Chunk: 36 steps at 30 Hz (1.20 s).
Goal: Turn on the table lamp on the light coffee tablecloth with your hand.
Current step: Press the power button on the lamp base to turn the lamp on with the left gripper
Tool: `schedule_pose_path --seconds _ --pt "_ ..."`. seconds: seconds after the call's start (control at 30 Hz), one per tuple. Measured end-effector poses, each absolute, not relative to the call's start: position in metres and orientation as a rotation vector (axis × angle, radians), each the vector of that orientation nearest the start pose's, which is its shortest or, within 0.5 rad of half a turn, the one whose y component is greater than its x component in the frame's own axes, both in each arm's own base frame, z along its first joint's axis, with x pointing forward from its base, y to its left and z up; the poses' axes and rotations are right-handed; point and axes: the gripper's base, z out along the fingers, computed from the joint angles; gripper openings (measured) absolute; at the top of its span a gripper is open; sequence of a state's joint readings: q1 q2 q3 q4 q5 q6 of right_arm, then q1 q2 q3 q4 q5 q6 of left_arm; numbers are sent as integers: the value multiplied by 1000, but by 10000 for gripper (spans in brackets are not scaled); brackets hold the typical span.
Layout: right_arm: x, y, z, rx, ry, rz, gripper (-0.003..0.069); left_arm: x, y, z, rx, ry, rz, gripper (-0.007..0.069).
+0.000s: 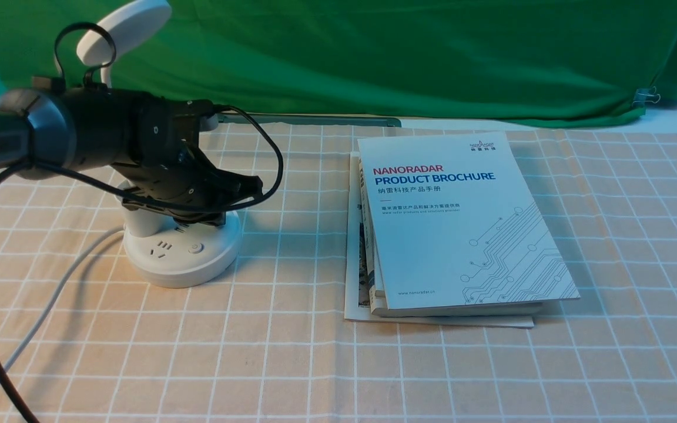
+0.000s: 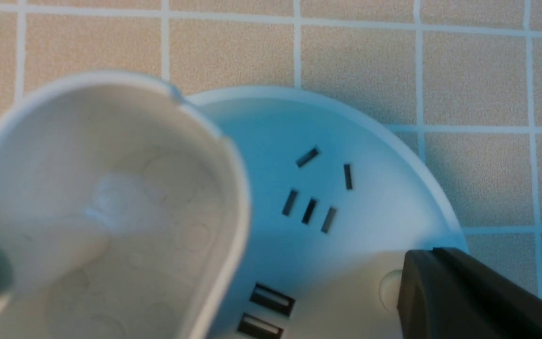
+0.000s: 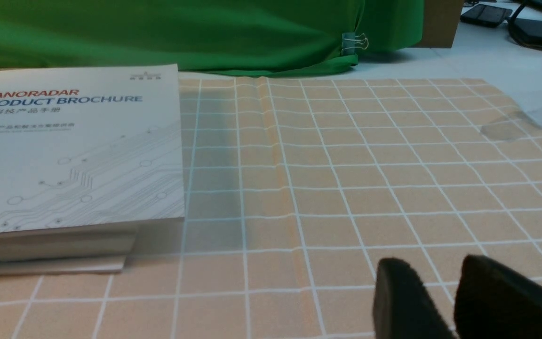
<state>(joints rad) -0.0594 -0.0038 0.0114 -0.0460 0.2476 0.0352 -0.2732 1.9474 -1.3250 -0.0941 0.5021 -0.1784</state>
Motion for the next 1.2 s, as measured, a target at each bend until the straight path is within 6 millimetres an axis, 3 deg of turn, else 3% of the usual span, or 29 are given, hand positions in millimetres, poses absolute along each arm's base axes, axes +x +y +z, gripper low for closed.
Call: schedule_pose_path --seconds 0.57,0.8,1.03,1.2 --pt "55 -4 187 52 1738 -60 241 402 -117 175 62 2633 -234 0" --pt "55 -4 187 52 1738 -60 241 398 -116 184 82 2624 -241 0" --pt "55 -4 187 52 1738 -60 241 366 -120 239 140 2610 -423 0" --pt "55 -4 187 52 1738 -60 241 321 -122 251 192 2610 -625 0"
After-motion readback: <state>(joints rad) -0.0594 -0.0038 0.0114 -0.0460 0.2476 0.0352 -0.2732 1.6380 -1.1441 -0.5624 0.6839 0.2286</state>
